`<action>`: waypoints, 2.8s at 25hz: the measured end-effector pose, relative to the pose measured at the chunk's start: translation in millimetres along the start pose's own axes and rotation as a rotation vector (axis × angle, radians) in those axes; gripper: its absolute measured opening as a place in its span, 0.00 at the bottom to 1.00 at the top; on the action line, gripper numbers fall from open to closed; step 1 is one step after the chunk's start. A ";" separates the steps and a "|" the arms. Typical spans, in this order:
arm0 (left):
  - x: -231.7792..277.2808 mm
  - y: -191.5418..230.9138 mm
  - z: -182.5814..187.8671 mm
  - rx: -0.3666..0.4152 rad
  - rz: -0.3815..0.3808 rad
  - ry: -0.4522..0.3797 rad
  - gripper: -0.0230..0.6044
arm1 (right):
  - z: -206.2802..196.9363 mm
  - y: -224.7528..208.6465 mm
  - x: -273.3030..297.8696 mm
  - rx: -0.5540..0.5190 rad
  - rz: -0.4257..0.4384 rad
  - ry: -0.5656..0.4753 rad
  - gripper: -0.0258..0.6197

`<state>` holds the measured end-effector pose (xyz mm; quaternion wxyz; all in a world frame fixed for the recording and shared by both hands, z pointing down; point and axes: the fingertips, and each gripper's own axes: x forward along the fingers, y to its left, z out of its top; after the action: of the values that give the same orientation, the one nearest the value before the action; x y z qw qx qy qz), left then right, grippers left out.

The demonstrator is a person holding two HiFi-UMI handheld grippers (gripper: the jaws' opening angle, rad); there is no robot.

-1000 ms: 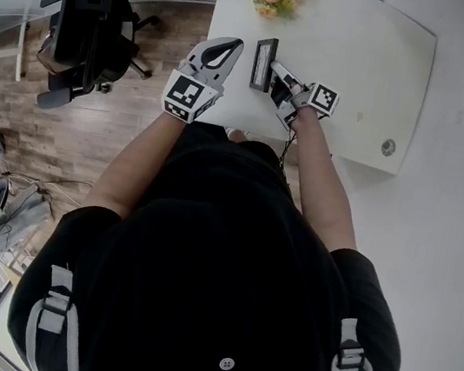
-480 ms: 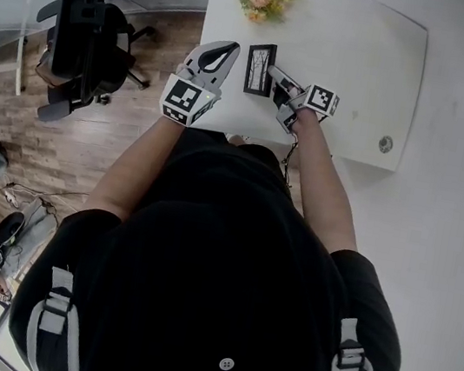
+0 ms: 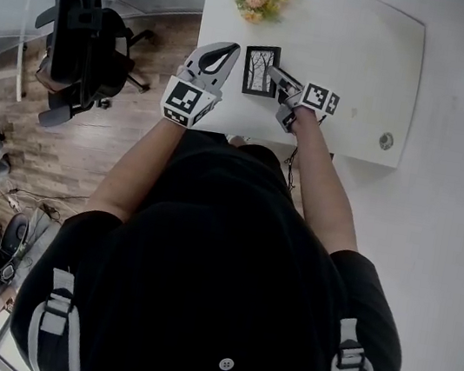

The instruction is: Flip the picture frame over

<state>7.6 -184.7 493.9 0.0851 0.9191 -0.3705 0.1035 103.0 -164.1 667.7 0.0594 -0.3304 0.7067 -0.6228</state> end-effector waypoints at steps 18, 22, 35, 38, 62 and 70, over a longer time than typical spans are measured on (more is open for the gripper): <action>-6.3 -4.1 5.7 0.005 0.010 -0.028 0.04 | -6.3 -25.3 0.9 -0.181 -0.246 0.037 0.45; -9.0 -5.1 6.0 0.009 0.018 -0.022 0.04 | -9.9 -28.2 -1.5 -0.218 -0.287 0.057 0.46; -15.8 -11.3 3.9 0.009 0.031 -0.030 0.04 | -18.5 -31.5 -4.3 -0.449 -0.432 0.162 0.48; -16.7 -13.1 5.0 0.009 0.029 -0.033 0.04 | -21.5 -24.6 -3.1 -0.504 -0.430 0.188 0.48; -32.5 -37.3 67.8 0.000 -0.041 -0.098 0.04 | 44.5 185.3 -71.6 -1.008 -0.132 -0.166 0.41; -41.4 -48.9 83.1 0.019 -0.086 -0.119 0.04 | 40.2 242.6 -100.7 -1.135 -0.018 -0.283 0.32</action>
<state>23.2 -141.9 399.4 0.0587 0.9395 -0.3340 0.0484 105.6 -142.0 402.9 -0.0385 -0.3965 0.9121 -0.0971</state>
